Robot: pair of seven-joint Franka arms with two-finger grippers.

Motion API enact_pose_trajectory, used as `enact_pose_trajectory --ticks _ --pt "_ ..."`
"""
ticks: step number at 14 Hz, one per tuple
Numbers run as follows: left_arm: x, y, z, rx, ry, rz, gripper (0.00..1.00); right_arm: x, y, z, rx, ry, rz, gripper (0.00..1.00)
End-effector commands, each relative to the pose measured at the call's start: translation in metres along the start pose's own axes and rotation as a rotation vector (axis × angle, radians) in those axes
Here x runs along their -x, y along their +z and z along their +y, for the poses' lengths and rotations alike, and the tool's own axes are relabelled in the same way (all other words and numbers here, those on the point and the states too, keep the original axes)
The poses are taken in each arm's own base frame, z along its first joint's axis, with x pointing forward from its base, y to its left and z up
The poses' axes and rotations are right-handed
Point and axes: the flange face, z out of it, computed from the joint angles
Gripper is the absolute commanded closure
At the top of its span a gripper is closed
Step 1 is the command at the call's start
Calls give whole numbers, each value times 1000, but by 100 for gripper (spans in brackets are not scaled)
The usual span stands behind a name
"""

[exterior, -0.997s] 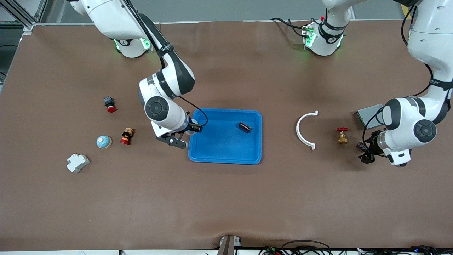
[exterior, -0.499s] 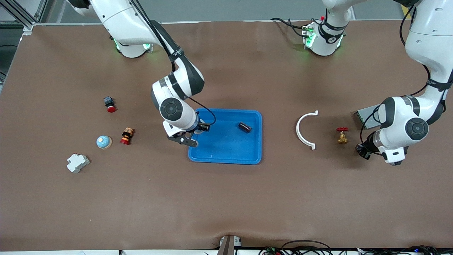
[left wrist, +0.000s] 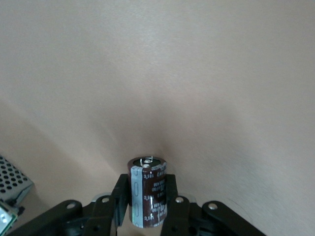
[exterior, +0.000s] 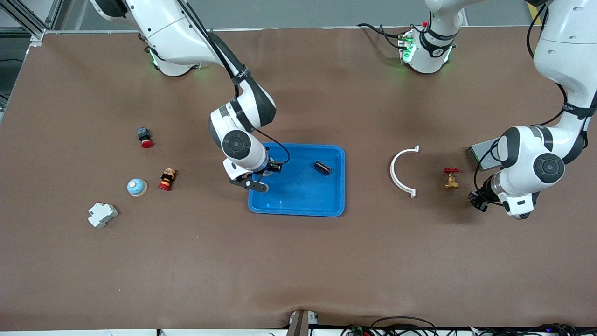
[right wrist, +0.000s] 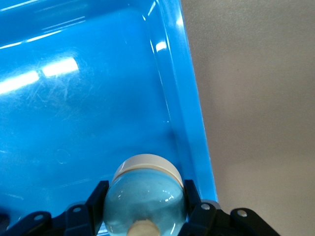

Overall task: Place electrolytic capacitor and blue bell in tray
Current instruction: 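Release the bell into the tray while the left gripper carries the capacitor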

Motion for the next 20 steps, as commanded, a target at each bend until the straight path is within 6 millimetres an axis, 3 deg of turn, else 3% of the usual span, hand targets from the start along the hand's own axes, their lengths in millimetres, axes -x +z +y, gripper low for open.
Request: enact_pose_trajectory --ticks 1,5,7,10,11,12,15,17,18,20 --pt "20 -34 12 -4 35 16 100 5 9 -10 -10 5 0 74" --pt "62 -60 37 -13 54 -5 100 6 14 -12 -14 2 6 72" --pt "91 -76 59 2 16 -15 100 6 17 -12 -9 0 4 69" --pt "146 -98 90 19 -9 -42 100 6 18 -11 -8 -1 3 58" --pt "164 -107 102 39 -31 -47 100 7 18 -12 -7 -2 3 39" --pt "188 -114 116 53 -52 -51 100 8 19 -13 -7 -4 3 0" --pt "260 -126 158 90 -74 -65 100 10 12 -14 -6 -9 -1 0" --pt "288 -128 184 117 -105 -96 100 10 -15 -9 3 -9 -18 0" --pt "311 -128 198 126 -121 -114 100 9 -41 -8 10 -19 -29 0" --pt "333 -125 217 140 -132 -127 100 -7 -102 13 43 -5 -78 0"
